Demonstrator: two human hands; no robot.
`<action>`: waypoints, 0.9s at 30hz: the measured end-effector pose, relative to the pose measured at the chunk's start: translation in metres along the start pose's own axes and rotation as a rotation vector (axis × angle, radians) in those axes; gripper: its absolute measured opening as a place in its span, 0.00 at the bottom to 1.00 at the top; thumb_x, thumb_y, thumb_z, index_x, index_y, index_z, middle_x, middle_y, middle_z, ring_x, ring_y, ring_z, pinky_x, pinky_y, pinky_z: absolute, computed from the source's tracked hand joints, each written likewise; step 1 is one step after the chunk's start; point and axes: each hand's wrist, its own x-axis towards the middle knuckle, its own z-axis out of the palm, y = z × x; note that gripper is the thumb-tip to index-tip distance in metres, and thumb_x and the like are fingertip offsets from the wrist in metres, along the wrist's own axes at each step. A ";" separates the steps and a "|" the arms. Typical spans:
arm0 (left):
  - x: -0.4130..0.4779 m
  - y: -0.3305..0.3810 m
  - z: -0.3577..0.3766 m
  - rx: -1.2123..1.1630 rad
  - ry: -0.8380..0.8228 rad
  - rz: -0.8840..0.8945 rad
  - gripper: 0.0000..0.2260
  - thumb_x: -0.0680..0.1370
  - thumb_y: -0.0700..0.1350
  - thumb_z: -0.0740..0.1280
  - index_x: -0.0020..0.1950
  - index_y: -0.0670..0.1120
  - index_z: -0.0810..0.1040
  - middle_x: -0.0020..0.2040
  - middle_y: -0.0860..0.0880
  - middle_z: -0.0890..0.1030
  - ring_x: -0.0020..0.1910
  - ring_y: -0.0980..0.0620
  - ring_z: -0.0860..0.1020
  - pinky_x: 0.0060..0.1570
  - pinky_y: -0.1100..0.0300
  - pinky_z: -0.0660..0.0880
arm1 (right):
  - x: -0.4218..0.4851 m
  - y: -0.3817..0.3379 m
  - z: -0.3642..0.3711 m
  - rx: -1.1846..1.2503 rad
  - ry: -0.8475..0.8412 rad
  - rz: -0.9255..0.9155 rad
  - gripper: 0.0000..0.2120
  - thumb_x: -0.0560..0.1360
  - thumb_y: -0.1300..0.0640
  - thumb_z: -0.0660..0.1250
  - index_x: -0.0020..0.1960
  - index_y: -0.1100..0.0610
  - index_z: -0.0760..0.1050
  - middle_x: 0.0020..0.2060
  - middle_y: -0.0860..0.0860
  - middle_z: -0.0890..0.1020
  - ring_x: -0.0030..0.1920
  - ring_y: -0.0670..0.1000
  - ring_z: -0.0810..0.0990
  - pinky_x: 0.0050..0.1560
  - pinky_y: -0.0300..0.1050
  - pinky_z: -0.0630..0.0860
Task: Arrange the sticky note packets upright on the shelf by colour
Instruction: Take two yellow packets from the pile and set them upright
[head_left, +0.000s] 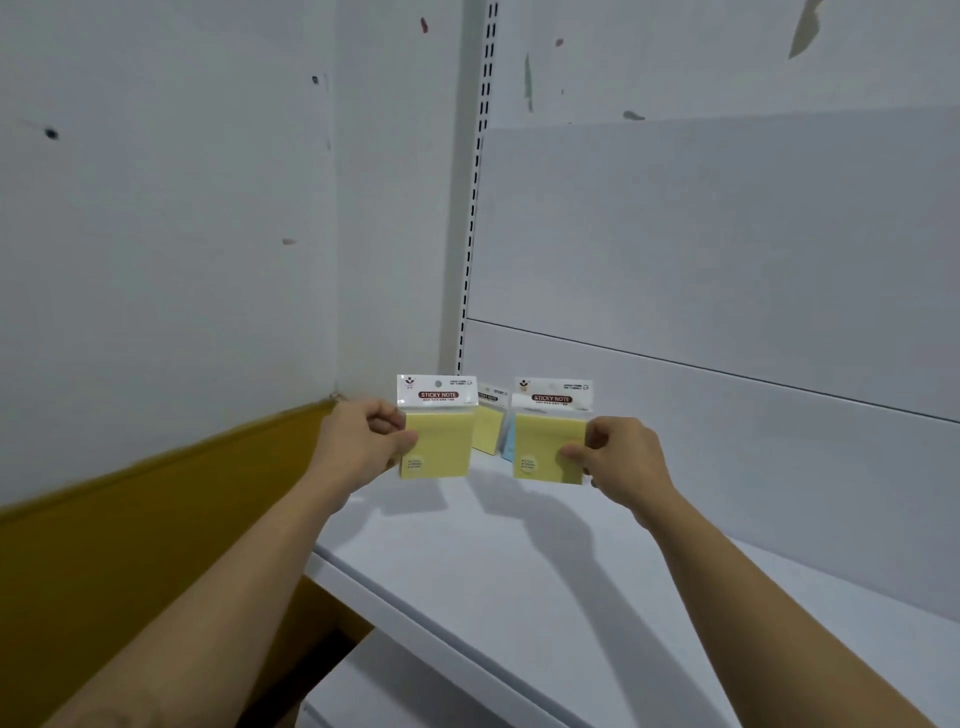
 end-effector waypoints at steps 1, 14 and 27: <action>0.006 0.000 0.004 -0.008 -0.001 -0.004 0.07 0.70 0.34 0.74 0.41 0.43 0.78 0.37 0.44 0.79 0.38 0.45 0.80 0.42 0.50 0.82 | 0.008 0.002 0.003 0.011 0.005 -0.001 0.11 0.69 0.55 0.75 0.38 0.61 0.77 0.38 0.57 0.82 0.41 0.60 0.82 0.44 0.57 0.81; 0.090 -0.031 0.061 0.146 -0.022 -0.024 0.08 0.69 0.35 0.75 0.40 0.44 0.78 0.36 0.45 0.80 0.33 0.46 0.80 0.42 0.49 0.81 | 0.095 0.046 0.059 0.090 -0.012 0.035 0.11 0.68 0.55 0.76 0.40 0.63 0.78 0.37 0.58 0.82 0.41 0.60 0.81 0.44 0.54 0.79; 0.180 -0.100 0.103 0.076 -0.175 -0.065 0.07 0.70 0.34 0.74 0.41 0.43 0.79 0.35 0.45 0.79 0.30 0.50 0.75 0.34 0.58 0.77 | 0.115 0.066 0.109 0.083 0.228 0.152 0.13 0.74 0.54 0.70 0.33 0.55 0.72 0.29 0.49 0.76 0.33 0.50 0.73 0.34 0.41 0.67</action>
